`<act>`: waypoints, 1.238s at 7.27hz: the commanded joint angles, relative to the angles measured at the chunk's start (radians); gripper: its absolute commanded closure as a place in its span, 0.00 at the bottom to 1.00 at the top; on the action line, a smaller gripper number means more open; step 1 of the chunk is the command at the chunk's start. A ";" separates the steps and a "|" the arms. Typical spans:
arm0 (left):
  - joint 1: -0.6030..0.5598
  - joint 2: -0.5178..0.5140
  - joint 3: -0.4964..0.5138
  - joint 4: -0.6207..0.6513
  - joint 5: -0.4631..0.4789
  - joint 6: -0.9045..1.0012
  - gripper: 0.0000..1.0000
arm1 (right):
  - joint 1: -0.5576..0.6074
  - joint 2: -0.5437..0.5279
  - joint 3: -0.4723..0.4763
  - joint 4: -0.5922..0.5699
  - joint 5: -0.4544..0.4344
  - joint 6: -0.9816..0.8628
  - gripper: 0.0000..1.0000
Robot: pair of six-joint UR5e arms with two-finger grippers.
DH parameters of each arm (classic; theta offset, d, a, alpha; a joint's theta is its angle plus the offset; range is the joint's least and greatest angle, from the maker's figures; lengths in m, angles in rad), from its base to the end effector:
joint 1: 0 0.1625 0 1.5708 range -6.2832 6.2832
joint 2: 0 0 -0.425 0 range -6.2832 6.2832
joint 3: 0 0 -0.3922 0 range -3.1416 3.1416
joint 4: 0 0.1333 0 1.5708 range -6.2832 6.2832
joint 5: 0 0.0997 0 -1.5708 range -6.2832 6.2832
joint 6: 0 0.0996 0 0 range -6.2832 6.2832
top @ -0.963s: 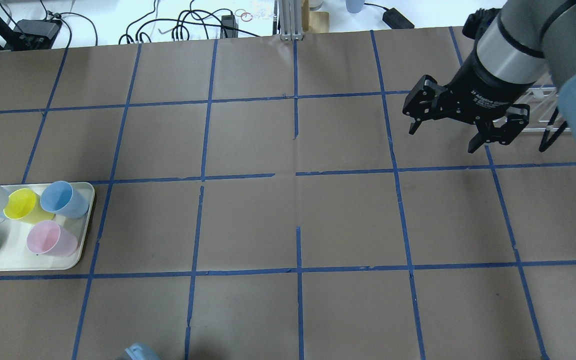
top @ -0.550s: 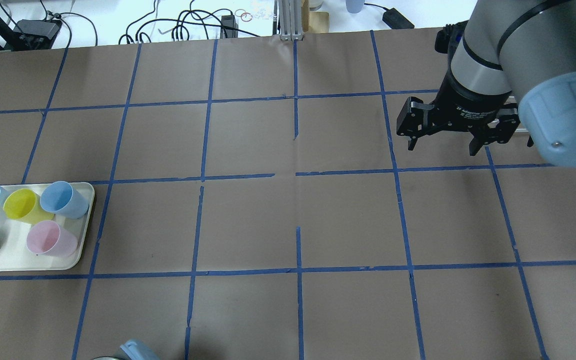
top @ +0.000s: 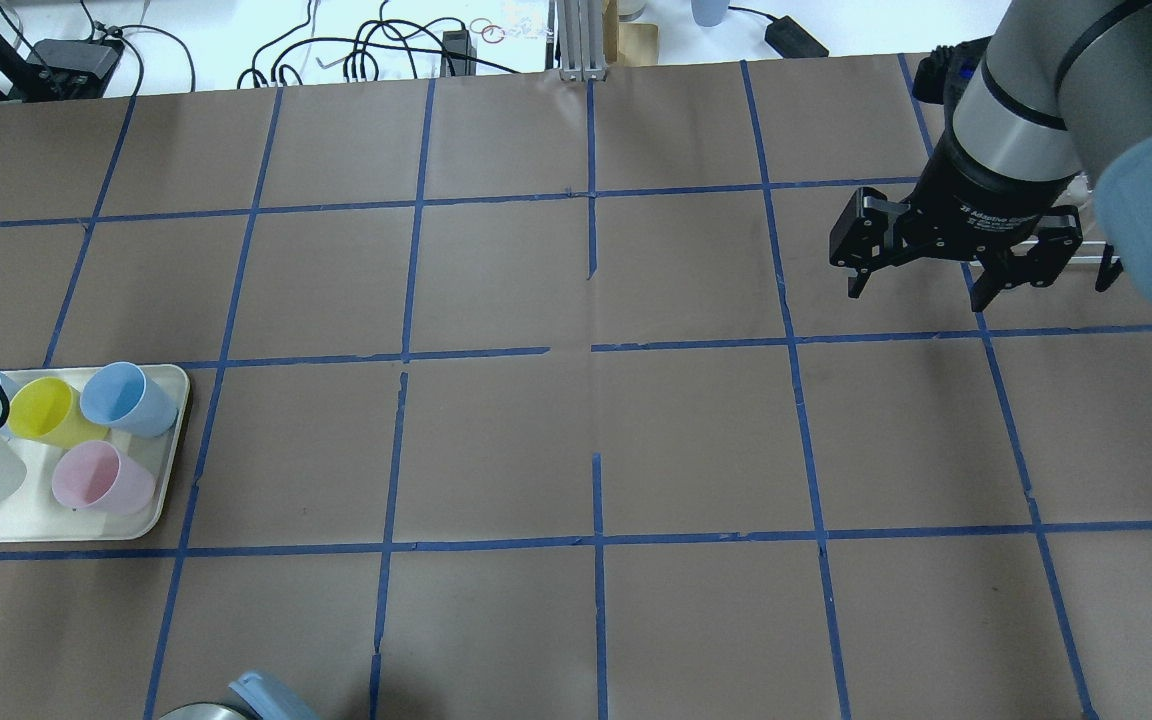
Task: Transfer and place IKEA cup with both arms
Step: 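Lower the white cup into the tray's empty slot with the left gripper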
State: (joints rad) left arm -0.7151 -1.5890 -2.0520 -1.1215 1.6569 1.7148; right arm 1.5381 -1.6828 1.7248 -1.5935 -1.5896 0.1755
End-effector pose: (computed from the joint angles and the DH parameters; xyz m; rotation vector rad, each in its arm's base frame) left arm 0.2554 -0.3870 0.2955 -1.3000 -2.8298 -0.1507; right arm 0.1169 -0.4462 0.4669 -0.3241 -3.1045 -0.0280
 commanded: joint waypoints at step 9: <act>0.008 -0.088 -0.042 0.092 -0.008 -0.014 0.80 | -0.003 -0.029 -0.008 0.026 0.033 0.001 0.00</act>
State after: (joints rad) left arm -0.7072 -1.6729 -2.0936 -1.0299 1.6479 1.7014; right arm 1.5356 -1.7121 1.7157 -1.5738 -1.5577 0.1762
